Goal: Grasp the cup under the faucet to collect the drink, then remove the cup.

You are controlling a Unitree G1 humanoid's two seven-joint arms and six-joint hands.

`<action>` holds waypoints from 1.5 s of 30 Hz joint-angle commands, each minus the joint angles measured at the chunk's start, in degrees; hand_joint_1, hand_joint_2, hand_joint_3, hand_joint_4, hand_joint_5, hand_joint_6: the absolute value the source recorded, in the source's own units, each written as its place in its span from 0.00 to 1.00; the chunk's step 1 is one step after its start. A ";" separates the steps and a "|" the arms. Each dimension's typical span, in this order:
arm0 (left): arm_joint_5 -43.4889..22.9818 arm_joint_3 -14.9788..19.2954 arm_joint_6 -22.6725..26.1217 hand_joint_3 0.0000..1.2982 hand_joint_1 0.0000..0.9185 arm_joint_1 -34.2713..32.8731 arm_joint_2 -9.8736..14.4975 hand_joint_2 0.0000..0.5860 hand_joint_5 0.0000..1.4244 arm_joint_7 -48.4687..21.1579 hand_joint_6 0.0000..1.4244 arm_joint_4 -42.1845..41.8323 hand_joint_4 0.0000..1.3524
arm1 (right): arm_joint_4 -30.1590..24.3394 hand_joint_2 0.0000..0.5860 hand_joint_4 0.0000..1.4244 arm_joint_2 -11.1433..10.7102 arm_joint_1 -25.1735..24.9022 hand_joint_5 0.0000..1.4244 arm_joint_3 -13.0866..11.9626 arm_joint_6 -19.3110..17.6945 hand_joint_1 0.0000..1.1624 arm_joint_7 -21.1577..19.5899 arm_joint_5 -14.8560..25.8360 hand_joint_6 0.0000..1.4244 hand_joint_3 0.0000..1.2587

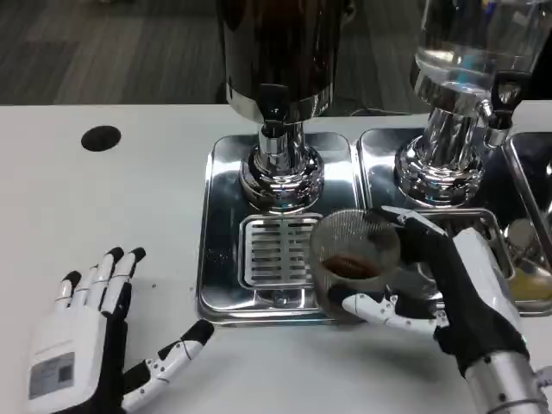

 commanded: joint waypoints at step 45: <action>0.17 -2.73 0.95 0.11 0.00 -0.40 -0.21 0.22 0.07 -0.09 0.02 -0.62 0.00 | -0.12 0.35 0.35 -2.26 13.07 0.23 -2.79 -15.05 0.67 -4.71 -4.39 0.19 0.37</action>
